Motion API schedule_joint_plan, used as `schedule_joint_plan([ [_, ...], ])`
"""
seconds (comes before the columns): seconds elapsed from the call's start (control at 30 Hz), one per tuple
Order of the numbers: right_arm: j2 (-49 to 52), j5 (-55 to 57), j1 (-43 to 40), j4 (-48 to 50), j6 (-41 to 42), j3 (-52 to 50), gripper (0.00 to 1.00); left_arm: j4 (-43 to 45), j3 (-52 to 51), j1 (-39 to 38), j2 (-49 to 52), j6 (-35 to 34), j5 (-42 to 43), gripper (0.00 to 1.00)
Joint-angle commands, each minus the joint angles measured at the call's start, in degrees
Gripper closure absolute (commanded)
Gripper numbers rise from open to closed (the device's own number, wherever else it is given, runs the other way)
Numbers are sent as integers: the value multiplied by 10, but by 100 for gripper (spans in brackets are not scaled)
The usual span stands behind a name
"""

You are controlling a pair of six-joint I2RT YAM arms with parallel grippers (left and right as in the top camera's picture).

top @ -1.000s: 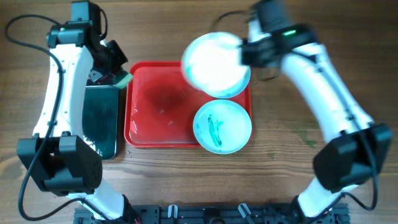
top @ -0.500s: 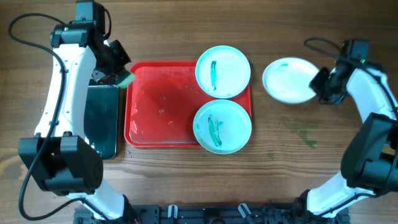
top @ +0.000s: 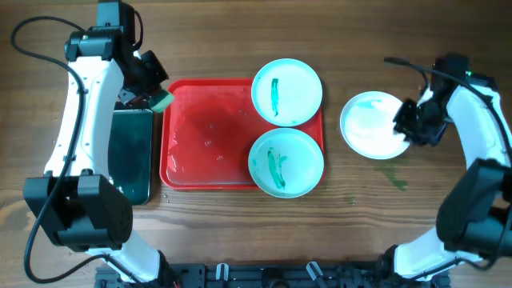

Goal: Clean dirty plates on tray and stack at the side
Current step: 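Carry the plate right and set it on the table beside the tray, then move the right gripper to the rim of the lower-right plate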

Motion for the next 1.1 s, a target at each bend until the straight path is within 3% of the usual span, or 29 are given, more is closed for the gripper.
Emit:
schedule_joint_plan([
  [0.0,-26,-51,39,-6,-50,17,51,2,6,-2,-7,-3,14,96],
  [0.13,-24,-105,125,10,-135,5,51,2,6,-7,-7,-3,14,96],
  [0.37,-20,-97,253,49,-114,-85,59,2,6,-7,-7,-3,14,96],
  [0.5,-20,-97,276,87,-85,-136,67,2,6,-7,-7,0,13,96],
  [0.73,-20,-90,293,128,-57,-177,67,3,6,-7,-7,1,12,96],
  [0.87,-20,-90,293,131,-53,-183,82,8,6,-7,-7,1,12,96],
  [1.07,-21,-91,293,128,-53,-176,96,13,6,-7,-7,1,12,96],
])
